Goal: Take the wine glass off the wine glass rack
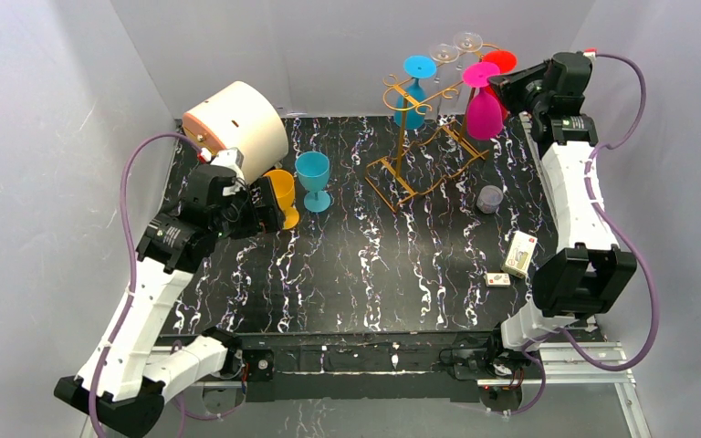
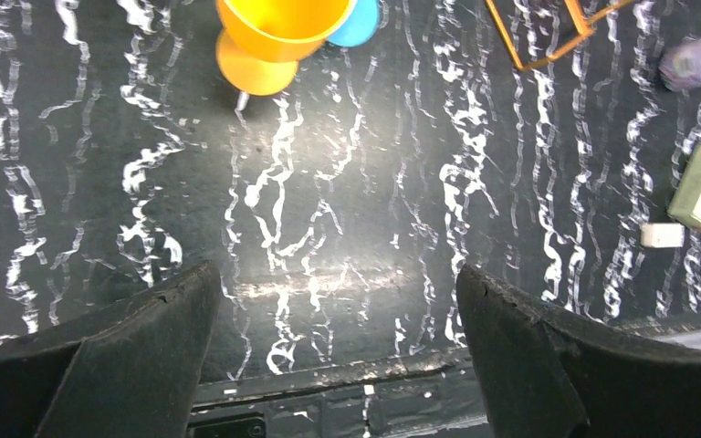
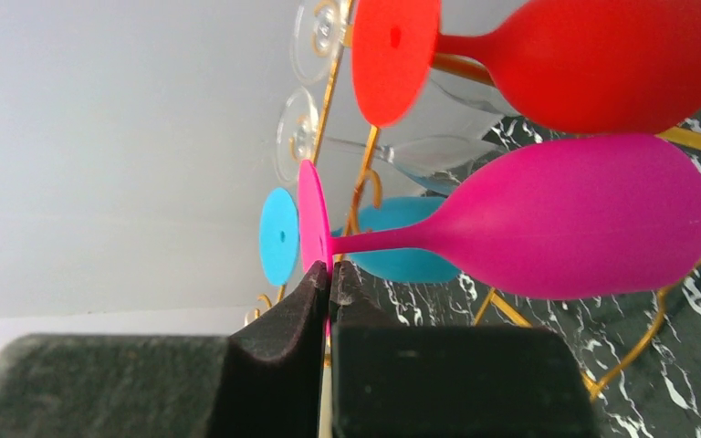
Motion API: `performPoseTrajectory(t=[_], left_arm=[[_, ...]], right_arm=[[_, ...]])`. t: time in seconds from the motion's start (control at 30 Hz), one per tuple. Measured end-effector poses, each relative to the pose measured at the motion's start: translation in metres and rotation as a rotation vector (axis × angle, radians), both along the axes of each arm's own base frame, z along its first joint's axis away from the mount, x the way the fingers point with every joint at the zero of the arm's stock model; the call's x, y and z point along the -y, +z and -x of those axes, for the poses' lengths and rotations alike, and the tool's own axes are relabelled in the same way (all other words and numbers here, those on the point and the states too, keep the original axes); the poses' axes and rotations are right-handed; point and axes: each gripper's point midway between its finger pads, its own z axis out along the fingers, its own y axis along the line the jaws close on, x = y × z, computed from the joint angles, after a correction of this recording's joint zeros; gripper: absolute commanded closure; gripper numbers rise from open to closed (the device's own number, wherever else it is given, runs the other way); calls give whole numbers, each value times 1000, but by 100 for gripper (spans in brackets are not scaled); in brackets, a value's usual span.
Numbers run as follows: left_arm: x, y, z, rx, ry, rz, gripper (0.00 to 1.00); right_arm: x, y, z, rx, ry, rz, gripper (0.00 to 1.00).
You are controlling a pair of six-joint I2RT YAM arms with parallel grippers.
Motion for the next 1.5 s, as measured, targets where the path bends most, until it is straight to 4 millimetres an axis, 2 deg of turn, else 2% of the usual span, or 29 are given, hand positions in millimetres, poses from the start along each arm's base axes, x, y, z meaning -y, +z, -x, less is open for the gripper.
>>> performPoseTrajectory(t=[0.1,0.23,0.33,0.6,0.77,0.93,1.13,1.23,1.37,1.43,1.5], left_arm=[[-9,4,-6,1,41,-49,2],[-19,11,-11,8,79,-97,2],[-21,11,-12,7,85,-105,2],[-17,19,-4,43,74,-54,2],[-9,24,-1,50,39,-11,12],[13,29,1,46,-35,84,13],[48,30,2,34,-161,228,19],[64,25,4,11,-220,295,22],[84,16,6,-53,-269,373,23],[97,15,6,-71,-295,403,23],[119,20,11,-64,-346,447,24]], right_arm=[[0,-7,7,-10,-2,6,99],[1,-2,13,3,5,29,99],[1,2,17,18,7,41,99],[-4,2,45,47,42,75,99],[-17,-2,75,71,129,98,99],[-41,-23,119,71,289,96,99],[-71,-47,168,72,526,97,99],[-86,-52,189,86,650,94,99],[-120,-57,217,121,801,131,99],[-138,-58,236,145,876,140,99],[-147,-54,249,164,925,139,99]])
